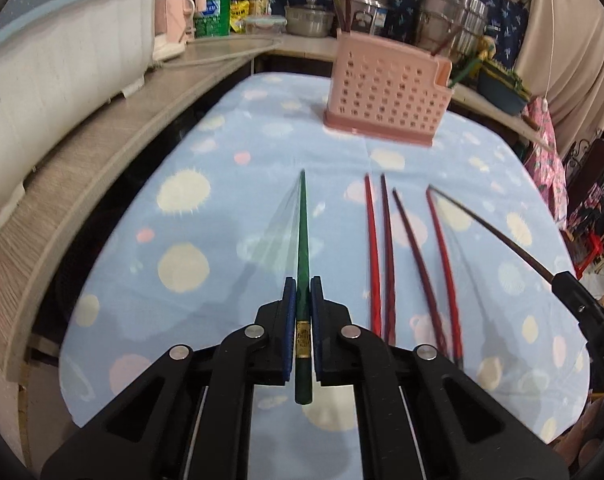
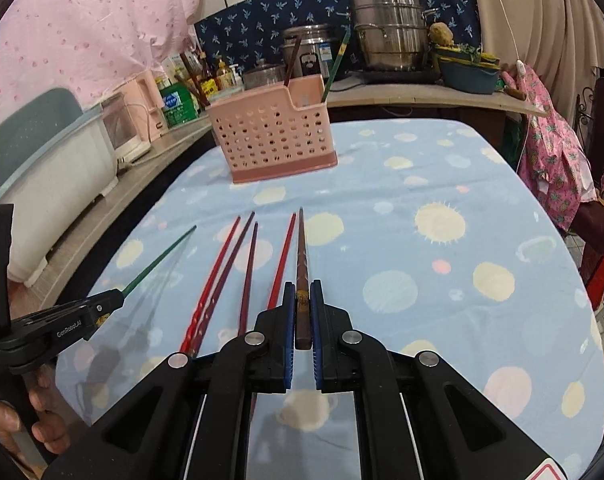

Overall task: Organize utensils
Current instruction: 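Close the left tool on the green chopstick, lift both chopsticks into the pink basket, open both tools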

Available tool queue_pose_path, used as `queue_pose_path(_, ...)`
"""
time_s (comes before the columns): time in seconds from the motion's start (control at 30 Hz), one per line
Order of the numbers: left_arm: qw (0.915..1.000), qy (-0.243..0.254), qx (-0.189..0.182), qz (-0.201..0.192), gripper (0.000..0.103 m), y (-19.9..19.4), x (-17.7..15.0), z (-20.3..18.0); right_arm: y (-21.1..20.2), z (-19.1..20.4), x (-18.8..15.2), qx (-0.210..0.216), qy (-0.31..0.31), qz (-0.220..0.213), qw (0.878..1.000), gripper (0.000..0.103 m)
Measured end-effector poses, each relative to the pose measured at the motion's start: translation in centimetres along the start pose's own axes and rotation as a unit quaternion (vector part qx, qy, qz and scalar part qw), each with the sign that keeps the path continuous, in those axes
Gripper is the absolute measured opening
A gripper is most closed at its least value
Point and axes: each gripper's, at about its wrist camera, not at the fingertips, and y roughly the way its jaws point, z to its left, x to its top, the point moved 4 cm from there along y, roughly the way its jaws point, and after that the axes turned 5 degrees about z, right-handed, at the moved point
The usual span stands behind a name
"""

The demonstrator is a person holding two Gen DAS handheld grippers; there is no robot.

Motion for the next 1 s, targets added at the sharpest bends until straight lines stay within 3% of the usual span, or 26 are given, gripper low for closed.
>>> queue_pose_path(0.4, 0.9968, 0.013, -0.024, -0.075, 0.007, -5.3, 11.1, -1.6, -2.7, -0.3, 12.1, 0.034, 0.015, -0.090, 0.995, 0.007)
queue_pose_path(0.63, 0.9928, 0.008, -0.063, -0.102, 0.007, -7.3, 17.7, -3.4, -3.3, 0.2, 18.3, 0.061, 0.027, -0.129, 0.989, 0.007)
queue_pose_path(1.0, 0.9740, -0.005, -0.072, -0.215, 0.007, -10.8, 28.3, -6.0, -2.6, 1.0, 28.8, 0.089, 0.047, -0.204, 0.974, 0.007)
